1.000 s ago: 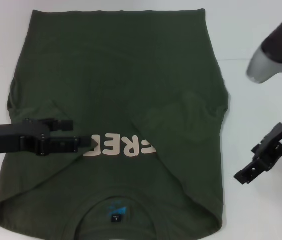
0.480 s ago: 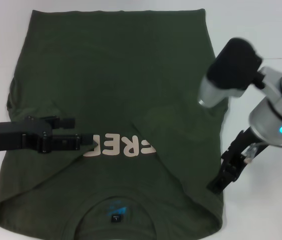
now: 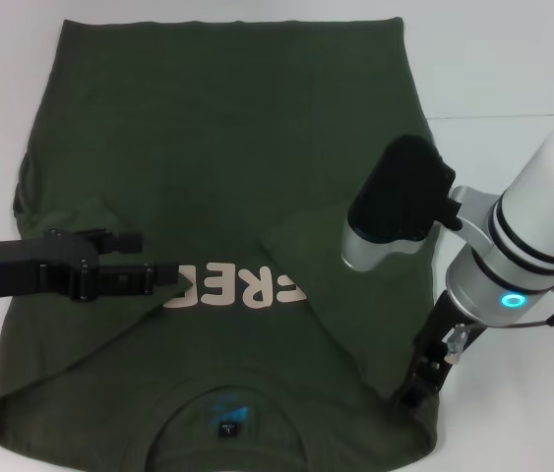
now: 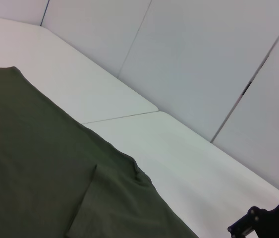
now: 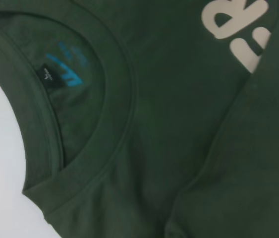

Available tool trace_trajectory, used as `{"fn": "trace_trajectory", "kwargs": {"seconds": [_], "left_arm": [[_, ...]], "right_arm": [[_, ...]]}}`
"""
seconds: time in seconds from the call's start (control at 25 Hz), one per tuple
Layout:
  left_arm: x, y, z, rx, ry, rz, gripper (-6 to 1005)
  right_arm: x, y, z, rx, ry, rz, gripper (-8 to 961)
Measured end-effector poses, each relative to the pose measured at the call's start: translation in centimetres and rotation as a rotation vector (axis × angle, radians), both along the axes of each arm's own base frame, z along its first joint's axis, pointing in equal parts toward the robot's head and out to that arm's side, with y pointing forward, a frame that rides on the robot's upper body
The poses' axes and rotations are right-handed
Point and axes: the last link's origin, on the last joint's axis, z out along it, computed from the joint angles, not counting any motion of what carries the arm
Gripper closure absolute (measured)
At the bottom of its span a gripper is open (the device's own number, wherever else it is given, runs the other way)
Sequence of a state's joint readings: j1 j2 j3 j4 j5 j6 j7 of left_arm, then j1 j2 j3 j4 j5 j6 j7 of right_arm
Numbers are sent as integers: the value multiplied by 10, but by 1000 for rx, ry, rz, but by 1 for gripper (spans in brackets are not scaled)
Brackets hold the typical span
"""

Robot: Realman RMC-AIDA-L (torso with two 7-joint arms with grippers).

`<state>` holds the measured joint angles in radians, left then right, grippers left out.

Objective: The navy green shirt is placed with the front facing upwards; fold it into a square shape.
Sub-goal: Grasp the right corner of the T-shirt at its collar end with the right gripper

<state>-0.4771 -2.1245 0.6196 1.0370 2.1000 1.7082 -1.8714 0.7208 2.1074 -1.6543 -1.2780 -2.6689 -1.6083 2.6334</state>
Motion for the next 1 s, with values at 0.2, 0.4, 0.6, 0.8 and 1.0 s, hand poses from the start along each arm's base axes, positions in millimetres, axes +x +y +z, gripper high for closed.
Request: {"fn": "trace_trajectory", "kwargs": {"seconds": [0.2,0.4,0.6,0.8,1.0], "left_arm": [[0,0,0,1,0,0,70],[0,0,0,1,1,0,70],[0,0,0,1,1,0,70],[0,0,1,1,2,0,71],[0,0,1,2,2,0,71]], "right_arm": [[0,-4,-7,-26,18,-8,104],[2,-5,-12,-31,13,-11,161],[1,-6,-17,-36,-2,10,206],[2,-7,-20,-32,-15,22,205],[4,-5,-22,-35,-25,16,206]]}}
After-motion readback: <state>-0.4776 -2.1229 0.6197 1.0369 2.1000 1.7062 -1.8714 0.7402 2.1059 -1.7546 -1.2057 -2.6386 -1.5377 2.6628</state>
